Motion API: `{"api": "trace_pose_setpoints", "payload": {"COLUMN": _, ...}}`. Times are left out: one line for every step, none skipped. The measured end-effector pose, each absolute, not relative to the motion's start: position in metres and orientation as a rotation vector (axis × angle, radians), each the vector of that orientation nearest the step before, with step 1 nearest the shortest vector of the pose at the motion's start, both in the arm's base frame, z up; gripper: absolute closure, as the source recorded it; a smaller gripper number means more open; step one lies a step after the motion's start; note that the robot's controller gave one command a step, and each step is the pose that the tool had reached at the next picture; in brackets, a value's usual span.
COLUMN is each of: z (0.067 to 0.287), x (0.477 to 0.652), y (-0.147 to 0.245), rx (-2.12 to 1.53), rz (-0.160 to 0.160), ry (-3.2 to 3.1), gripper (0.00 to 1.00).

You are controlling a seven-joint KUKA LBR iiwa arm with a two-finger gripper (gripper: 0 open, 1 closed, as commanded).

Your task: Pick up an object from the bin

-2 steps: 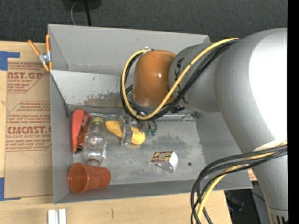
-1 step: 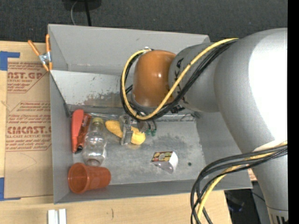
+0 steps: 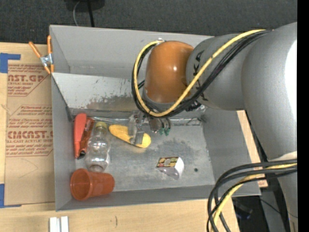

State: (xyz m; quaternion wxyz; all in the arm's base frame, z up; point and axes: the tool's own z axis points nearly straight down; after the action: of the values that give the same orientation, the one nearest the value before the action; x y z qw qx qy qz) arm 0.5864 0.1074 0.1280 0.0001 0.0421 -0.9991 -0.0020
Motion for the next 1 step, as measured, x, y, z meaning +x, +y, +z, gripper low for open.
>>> {"api": "trace_pose_setpoints", "payload": {"z": 0.1694, "x": 0.5810, "y": 0.1157, "rx": 0.142, "rz": -0.010, "ry": -3.147, "gripper": 0.00}}
